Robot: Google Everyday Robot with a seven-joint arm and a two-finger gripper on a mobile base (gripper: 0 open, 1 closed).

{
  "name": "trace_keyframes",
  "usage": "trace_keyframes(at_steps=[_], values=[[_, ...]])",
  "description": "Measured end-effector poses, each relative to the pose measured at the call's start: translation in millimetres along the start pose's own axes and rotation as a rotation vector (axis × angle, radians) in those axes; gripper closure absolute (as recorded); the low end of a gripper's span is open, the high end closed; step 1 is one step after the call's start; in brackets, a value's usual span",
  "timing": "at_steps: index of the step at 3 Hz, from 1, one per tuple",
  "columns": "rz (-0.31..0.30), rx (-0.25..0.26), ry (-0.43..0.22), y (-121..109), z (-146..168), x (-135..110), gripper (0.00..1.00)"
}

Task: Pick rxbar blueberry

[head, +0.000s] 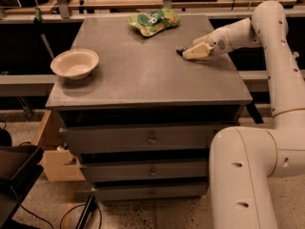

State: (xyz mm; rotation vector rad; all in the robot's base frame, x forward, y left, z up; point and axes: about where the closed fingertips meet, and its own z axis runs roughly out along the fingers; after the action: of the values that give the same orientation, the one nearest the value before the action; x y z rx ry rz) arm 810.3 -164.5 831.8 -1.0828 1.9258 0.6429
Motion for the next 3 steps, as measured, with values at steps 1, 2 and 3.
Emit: trace_keyframes(at_steps=[1,2,3], values=[[-0.093,0.036,0.013,16.2,-26.4,-50.5,1.0],[-0.117,0.049,0.006,22.3,-37.0,-68.9,1.0],[-0.128,0.028,-0.006,28.2,-33.8,-73.8,1.0]])
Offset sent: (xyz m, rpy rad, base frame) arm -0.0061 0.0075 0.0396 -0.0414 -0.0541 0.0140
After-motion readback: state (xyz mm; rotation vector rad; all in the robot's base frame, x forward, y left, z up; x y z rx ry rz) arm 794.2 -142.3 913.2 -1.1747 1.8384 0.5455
